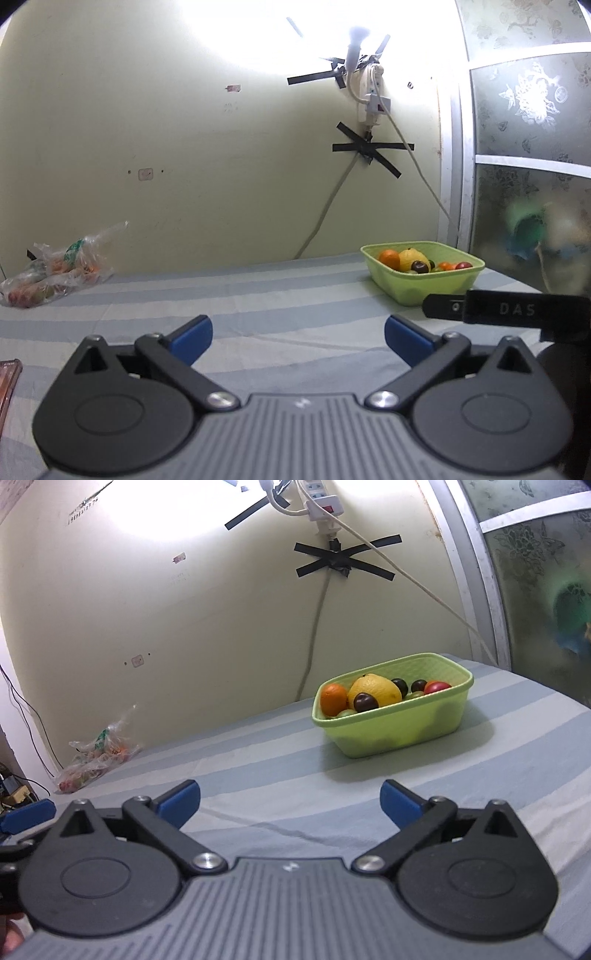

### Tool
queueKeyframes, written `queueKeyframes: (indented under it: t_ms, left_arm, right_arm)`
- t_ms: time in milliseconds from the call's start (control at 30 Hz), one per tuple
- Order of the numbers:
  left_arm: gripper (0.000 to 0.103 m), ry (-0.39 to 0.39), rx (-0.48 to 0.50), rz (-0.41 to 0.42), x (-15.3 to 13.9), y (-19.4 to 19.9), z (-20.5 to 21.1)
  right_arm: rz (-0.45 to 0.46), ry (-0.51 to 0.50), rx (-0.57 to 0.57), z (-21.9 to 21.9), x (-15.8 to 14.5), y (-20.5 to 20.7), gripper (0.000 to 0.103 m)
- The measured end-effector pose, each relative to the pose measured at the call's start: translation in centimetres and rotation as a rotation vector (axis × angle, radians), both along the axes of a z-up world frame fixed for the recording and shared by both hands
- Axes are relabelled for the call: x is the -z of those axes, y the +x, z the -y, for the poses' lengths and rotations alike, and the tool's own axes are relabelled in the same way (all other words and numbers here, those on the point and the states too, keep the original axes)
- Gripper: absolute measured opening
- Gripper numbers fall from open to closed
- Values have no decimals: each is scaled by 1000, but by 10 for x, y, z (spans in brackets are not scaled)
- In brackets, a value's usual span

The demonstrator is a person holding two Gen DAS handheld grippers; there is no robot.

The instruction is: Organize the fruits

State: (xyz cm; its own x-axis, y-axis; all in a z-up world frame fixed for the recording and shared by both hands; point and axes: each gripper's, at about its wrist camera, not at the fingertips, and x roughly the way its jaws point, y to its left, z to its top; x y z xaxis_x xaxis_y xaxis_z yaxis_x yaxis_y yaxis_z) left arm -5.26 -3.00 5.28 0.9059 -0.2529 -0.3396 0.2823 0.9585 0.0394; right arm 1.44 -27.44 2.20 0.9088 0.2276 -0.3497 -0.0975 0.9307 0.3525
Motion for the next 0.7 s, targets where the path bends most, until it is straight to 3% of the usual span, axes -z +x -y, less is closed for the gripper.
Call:
queueKeyframes:
  t_ms: [500,700]
  left_arm:
    - [103,10,10,-68,10,9,18]
    - [103,-3,-53,-128,15,18,13]
  right_arm:
    - [-1,-88,57,2,-1,-23,103]
    - [-12,-93,54,1,0,-22,103]
